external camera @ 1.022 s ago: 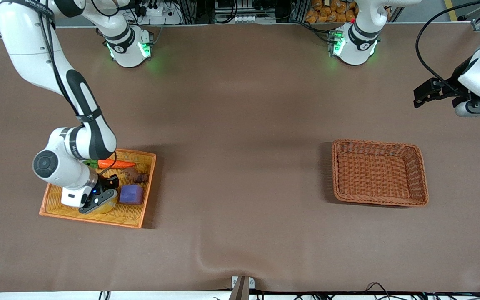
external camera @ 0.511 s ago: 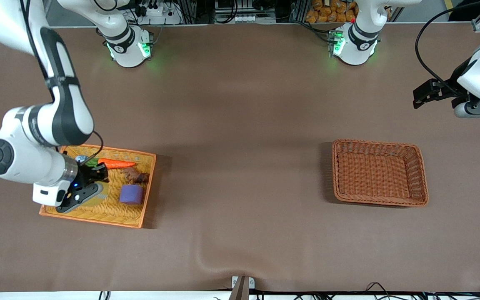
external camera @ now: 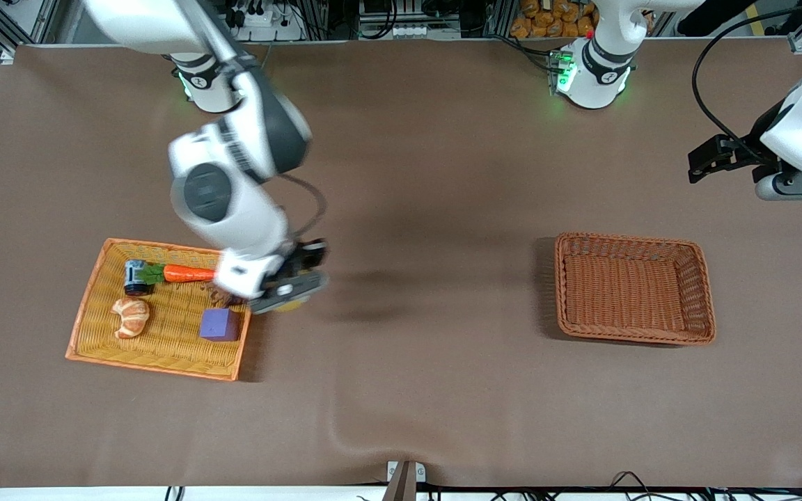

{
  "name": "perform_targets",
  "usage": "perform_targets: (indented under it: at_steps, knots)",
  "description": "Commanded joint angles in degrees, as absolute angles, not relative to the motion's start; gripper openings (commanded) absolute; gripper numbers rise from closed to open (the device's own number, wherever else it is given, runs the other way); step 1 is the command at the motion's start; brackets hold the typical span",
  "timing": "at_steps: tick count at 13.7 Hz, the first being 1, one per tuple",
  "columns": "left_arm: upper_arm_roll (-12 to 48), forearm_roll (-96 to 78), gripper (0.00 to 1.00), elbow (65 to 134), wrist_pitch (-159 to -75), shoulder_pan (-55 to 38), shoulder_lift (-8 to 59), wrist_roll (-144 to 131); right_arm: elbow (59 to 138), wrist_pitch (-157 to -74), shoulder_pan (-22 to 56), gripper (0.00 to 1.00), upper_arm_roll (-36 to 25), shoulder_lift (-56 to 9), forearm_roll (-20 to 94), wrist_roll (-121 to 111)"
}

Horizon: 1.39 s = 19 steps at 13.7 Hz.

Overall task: Transfer tape with both arms
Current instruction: 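Grasp the tape roll with the right gripper and lift it out, then set the tape roll on the table midway and open the right gripper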

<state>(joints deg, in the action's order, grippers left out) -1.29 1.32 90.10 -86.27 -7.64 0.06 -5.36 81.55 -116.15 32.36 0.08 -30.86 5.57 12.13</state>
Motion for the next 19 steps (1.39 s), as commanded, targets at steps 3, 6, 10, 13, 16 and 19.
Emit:
perform_targets:
  at_steps: [3, 6, 10, 13, 16, 19]
  knots:
    - [-1.41, 1.58, 1.0, 89.21, -85.25, -7.82, 0.88, -4.39, 77.78, -133.4, 41.64, 0.0, -0.7, -44.55, 5.27, 26.0]
    - [-1.41, 1.58, 1.0, 89.12, -85.25, -7.82, 0.88, -4.39, 71.14, -133.68, 44.82, 0.0, -0.7, -51.48, 5.19, 31.45]
    - [-1.41, 1.58, 1.0, 89.21, -85.25, -7.82, 0.88, -4.39, 69.52, -133.16, 45.18, 0.6, -0.79, -53.09, 5.1, 32.17]
    - [-1.41, 1.58, 1.0, 89.12, -85.25, -7.82, 0.88, -4.39, 69.61, -131.24, 43.34, 1.0, -1.14, -50.46, 5.45, 31.82]
    - [-1.41, 1.58, 1.0, 89.21, -85.34, -7.82, 0.97, -4.39, 69.61, -120.27, 36.59, 1.0, -1.06, -42.4, 5.44, 28.06]
    - [-0.62, -0.69, 1.0, 89.12, -85.69, -8.61, 2.8, -5.62, 69.79, -109.8, 30.69, 1.0, -2.02, -34.91, 4.05, 24.88]
